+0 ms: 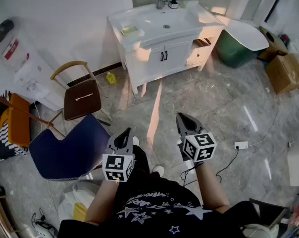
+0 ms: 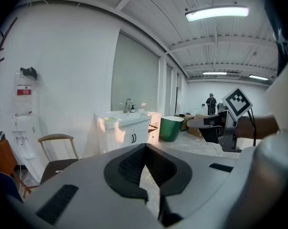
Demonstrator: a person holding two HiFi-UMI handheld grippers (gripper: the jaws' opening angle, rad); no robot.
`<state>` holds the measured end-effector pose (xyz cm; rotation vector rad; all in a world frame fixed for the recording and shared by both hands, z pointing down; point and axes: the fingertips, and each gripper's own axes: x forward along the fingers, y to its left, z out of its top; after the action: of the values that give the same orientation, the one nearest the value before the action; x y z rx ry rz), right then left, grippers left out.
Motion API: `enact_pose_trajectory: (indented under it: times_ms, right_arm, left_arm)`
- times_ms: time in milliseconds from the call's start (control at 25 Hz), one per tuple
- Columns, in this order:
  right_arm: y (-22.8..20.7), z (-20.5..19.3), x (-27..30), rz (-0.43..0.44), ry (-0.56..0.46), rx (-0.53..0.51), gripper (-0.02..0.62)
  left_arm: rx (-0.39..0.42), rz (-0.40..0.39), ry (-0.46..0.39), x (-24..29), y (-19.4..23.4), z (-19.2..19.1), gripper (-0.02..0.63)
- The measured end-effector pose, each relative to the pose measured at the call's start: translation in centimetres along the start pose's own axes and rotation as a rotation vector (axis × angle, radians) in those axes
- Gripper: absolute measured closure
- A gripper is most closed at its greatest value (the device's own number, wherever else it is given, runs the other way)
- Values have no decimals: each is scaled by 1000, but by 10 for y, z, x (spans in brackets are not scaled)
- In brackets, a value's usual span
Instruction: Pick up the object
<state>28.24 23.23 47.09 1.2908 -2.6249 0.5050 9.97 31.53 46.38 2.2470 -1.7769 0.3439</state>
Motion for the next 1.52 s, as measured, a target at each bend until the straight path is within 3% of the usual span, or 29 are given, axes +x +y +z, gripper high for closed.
enact_pose_trajectory:
  times_ms: [480, 800, 880, 1040, 1520]
  right_arm:
    - [-24, -2, 7, -51, -8, 78, 583]
    - [-24, 26, 52, -9, -72, 129, 575]
    - [-26, 31, 74, -5, -58, 117, 466]
    - [-31, 44, 134, -21, -20, 108, 316]
    - [-17, 93, 310, -56, 60, 76, 290]
  left_arm:
    - [13, -35, 20, 23, 3, -5, 589]
    - [14, -44, 3, 58, 39, 12, 589]
    - [8, -46, 6, 72, 55, 16, 589]
    - [-4, -53, 6, 112, 97, 31, 589]
    - [-71, -34, -7, 202, 248, 74, 589]
